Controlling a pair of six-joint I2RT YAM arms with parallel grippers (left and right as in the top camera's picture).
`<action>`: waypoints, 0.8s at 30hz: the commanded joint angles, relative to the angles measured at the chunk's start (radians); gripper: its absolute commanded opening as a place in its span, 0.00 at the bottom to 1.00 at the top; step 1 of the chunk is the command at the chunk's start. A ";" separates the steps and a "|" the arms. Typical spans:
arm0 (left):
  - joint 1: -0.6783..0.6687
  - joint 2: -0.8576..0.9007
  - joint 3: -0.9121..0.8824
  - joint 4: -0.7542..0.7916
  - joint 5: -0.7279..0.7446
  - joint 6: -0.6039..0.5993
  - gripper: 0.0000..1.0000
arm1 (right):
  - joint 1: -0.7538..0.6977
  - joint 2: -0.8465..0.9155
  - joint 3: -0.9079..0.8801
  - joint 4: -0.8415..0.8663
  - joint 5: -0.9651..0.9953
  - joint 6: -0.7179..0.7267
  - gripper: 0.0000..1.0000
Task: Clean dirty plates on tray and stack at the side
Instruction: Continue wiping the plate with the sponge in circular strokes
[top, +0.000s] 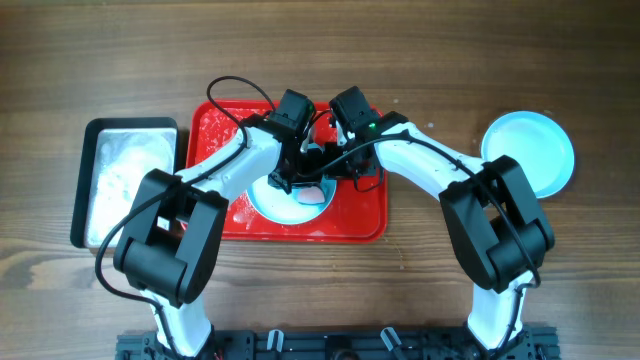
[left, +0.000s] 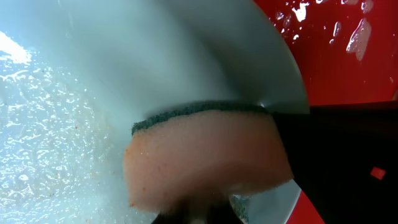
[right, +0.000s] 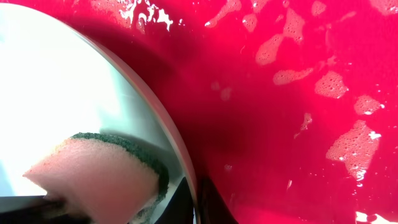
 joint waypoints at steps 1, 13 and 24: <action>-0.067 0.040 -0.022 -0.064 0.037 0.039 0.04 | 0.025 0.048 -0.018 0.008 0.057 0.013 0.04; -0.067 0.040 -0.022 -0.107 -0.745 -0.285 0.04 | 0.025 0.049 -0.018 0.003 0.057 0.013 0.04; -0.067 0.040 -0.022 0.099 -0.556 -0.274 0.04 | 0.025 0.049 -0.018 0.006 0.058 0.009 0.04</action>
